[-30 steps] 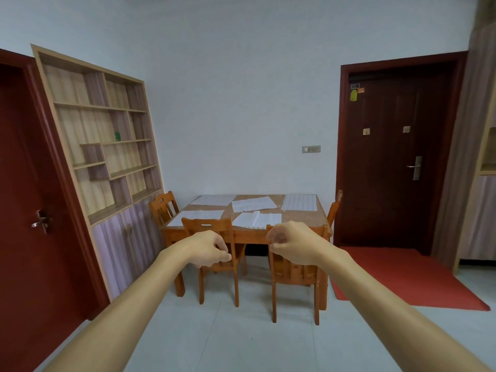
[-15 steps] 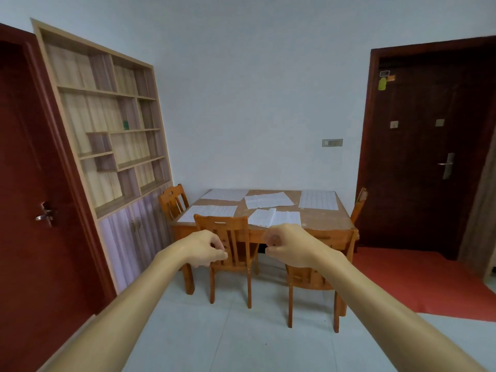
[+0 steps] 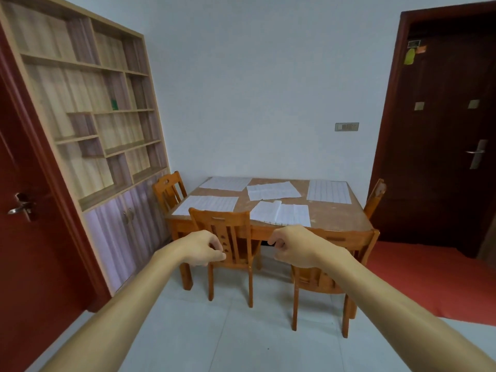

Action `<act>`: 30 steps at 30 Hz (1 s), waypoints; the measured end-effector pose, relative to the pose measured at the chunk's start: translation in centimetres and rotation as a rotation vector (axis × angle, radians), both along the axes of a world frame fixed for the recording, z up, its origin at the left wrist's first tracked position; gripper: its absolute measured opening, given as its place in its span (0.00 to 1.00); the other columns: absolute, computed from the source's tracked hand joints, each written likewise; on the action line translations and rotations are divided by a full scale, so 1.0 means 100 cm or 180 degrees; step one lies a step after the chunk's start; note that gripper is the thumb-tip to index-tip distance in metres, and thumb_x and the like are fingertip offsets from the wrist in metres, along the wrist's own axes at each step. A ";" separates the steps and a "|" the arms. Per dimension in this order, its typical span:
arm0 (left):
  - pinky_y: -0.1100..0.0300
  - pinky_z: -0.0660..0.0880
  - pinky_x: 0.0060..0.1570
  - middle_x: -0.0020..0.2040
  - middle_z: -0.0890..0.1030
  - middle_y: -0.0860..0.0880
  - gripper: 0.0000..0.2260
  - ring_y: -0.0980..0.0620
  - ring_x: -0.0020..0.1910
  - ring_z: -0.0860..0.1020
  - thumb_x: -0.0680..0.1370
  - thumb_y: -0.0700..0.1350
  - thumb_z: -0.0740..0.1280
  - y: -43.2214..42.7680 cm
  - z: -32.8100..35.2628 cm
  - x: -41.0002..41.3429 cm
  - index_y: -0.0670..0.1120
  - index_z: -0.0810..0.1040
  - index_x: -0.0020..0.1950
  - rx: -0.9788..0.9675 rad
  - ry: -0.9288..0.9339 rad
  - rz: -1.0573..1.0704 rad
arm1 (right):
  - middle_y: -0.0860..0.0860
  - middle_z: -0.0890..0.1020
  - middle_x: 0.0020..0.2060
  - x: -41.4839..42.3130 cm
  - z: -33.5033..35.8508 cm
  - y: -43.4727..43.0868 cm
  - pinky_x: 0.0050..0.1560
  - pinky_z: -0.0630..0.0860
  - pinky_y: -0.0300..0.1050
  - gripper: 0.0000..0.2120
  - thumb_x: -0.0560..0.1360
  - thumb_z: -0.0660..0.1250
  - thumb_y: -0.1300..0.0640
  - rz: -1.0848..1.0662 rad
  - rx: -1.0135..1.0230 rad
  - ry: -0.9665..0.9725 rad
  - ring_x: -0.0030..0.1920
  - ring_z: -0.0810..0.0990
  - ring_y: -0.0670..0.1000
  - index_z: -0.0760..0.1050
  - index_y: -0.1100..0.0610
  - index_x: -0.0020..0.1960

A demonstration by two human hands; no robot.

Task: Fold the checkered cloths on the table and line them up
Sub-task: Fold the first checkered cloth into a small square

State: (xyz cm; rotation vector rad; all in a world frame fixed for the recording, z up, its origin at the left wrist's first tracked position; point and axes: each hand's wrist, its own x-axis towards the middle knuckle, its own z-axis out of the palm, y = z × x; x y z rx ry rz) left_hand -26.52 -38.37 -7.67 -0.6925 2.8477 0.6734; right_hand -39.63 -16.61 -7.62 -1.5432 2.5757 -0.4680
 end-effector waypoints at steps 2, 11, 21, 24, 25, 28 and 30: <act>0.59 0.78 0.54 0.61 0.79 0.52 0.13 0.54 0.54 0.80 0.80 0.53 0.67 -0.011 0.002 -0.031 0.50 0.78 0.62 -0.0099 0.0072 -0.0039 | 0.51 0.81 0.55 -0.032 -0.004 -0.009 0.48 0.76 0.37 0.16 0.78 0.65 0.60 -0.0021 0.0037 -0.0004 0.49 0.79 0.49 0.75 0.55 0.66; 0.59 0.76 0.52 0.54 0.79 0.54 0.11 0.55 0.51 0.79 0.79 0.54 0.67 -0.060 0.010 -0.171 0.53 0.78 0.59 -0.0236 -0.0029 -0.0024 | 0.53 0.81 0.55 -0.178 -0.003 -0.053 0.56 0.79 0.49 0.15 0.76 0.66 0.56 -0.0216 0.0213 -0.0092 0.54 0.80 0.54 0.77 0.55 0.62; 0.54 0.78 0.58 0.57 0.80 0.52 0.12 0.53 0.54 0.79 0.79 0.53 0.68 -0.122 -0.034 -0.253 0.51 0.79 0.59 -0.0397 -0.0250 0.0189 | 0.53 0.81 0.56 -0.275 -0.035 -0.118 0.57 0.78 0.46 0.15 0.77 0.65 0.57 -0.0243 0.0445 -0.0262 0.54 0.80 0.53 0.78 0.54 0.63; 0.54 0.77 0.59 0.58 0.80 0.51 0.12 0.52 0.55 0.78 0.79 0.53 0.68 -0.144 -0.046 -0.279 0.50 0.78 0.60 -0.0323 -0.0360 0.0163 | 0.54 0.81 0.55 -0.296 -0.043 -0.148 0.57 0.78 0.46 0.13 0.79 0.64 0.56 -0.0224 0.0632 -0.0291 0.54 0.80 0.54 0.78 0.56 0.61; 0.55 0.77 0.58 0.57 0.80 0.51 0.12 0.53 0.54 0.78 0.79 0.53 0.67 -0.152 -0.049 -0.288 0.50 0.79 0.60 -0.0270 -0.0394 0.0151 | 0.54 0.81 0.55 -0.303 -0.045 -0.159 0.57 0.77 0.46 0.13 0.79 0.64 0.56 -0.0218 0.0710 -0.0294 0.54 0.79 0.54 0.78 0.56 0.61; 0.56 0.78 0.57 0.56 0.81 0.51 0.11 0.53 0.53 0.79 0.79 0.53 0.67 -0.181 -0.056 -0.316 0.51 0.79 0.59 -0.0188 -0.0541 0.0049 | 0.53 0.81 0.56 -0.330 -0.051 -0.196 0.57 0.77 0.46 0.14 0.78 0.66 0.54 -0.0251 0.0853 -0.0244 0.54 0.79 0.54 0.78 0.55 0.62; 0.54 0.77 0.59 0.58 0.81 0.50 0.13 0.51 0.55 0.79 0.79 0.54 0.67 -0.206 -0.056 -0.338 0.50 0.79 0.60 -0.0179 -0.0627 -0.0014 | 0.53 0.80 0.57 -0.347 -0.051 -0.221 0.57 0.76 0.45 0.15 0.77 0.66 0.53 -0.0335 0.0883 -0.0225 0.55 0.79 0.54 0.78 0.54 0.63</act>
